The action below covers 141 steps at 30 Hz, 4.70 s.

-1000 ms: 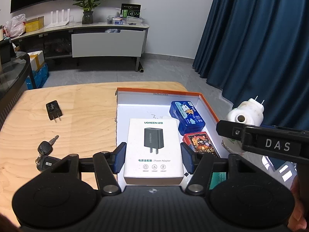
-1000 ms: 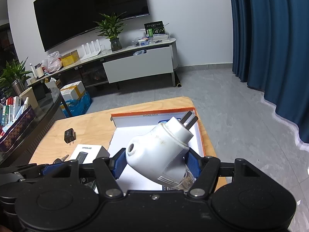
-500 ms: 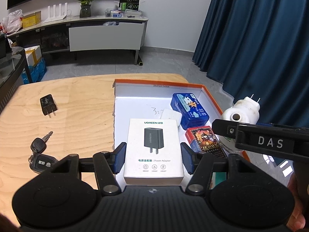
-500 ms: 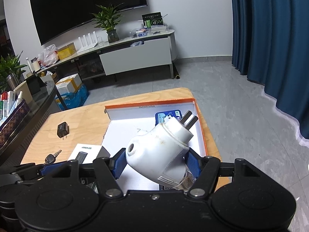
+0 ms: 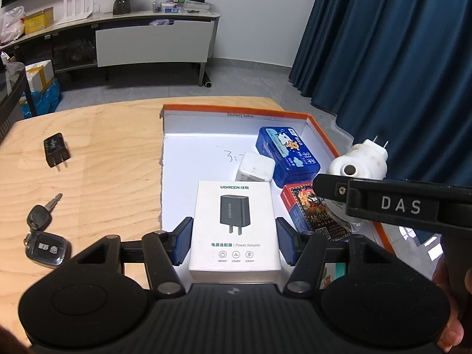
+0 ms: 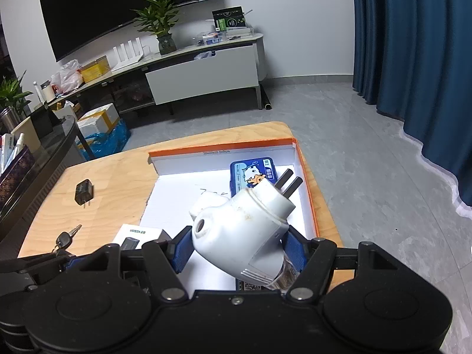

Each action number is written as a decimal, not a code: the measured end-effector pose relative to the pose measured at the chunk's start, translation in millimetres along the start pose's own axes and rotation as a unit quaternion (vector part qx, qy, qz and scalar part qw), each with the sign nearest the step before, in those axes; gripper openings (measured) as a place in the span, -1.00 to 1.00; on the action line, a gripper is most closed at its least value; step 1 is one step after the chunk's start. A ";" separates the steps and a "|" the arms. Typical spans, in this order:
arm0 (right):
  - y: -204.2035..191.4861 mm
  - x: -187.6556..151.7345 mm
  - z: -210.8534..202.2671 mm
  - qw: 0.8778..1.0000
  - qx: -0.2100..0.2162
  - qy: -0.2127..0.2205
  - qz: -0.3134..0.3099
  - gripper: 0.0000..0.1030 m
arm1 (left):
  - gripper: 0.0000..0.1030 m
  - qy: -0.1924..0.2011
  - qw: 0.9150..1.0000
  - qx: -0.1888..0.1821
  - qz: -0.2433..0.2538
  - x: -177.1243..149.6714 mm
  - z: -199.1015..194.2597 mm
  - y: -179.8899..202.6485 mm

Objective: Organize rigid objects
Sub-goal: 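Lower and release the charger box and plug-in device into the box with both grippers, then grasp the black plug adapter with the left gripper while the right grasps the car key fob, then carry the black adapter and key fob over the box with both grippers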

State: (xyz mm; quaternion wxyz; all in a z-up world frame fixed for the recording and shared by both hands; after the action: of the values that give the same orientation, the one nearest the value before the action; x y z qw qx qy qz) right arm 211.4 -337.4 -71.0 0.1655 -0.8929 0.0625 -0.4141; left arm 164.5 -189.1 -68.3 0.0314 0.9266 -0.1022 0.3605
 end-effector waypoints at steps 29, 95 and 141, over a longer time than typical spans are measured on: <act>-50.3 22.5 -20.5 0.997 0.043 0.041 -0.044 0.57 | 0.71 0.016 0.999 0.011 -0.048 -2.1 -25.7 -51.6; -183.0 -29.4 35.9 0.969 0.221 -0.056 -0.100 -0.12 | -0.32 0.049 0.992 0.080 -0.086 3.5 -1.0 -189.1; -23.0 -4.0 -115.7 0.992 0.066 0.107 -0.007 -0.11 | -0.31 0.093 0.995 -0.018 0.024 11.5 -70.0 32.1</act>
State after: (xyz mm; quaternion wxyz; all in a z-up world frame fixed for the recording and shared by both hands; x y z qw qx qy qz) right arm 120.2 -343.1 3.8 0.2139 -0.8307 0.0463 -0.5119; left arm 119.7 -213.2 -9.3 0.0486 0.8859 -0.1271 0.4435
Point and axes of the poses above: each gripper's, at about its wrist camera, not at the fingertips, and z roughly the way its jaws point, y to its right, x to its top, the point moved 10 cm from there along z, roughly the way its jaws point, and after that the axes turned 14 degrees about x, right-handed, at the moved point
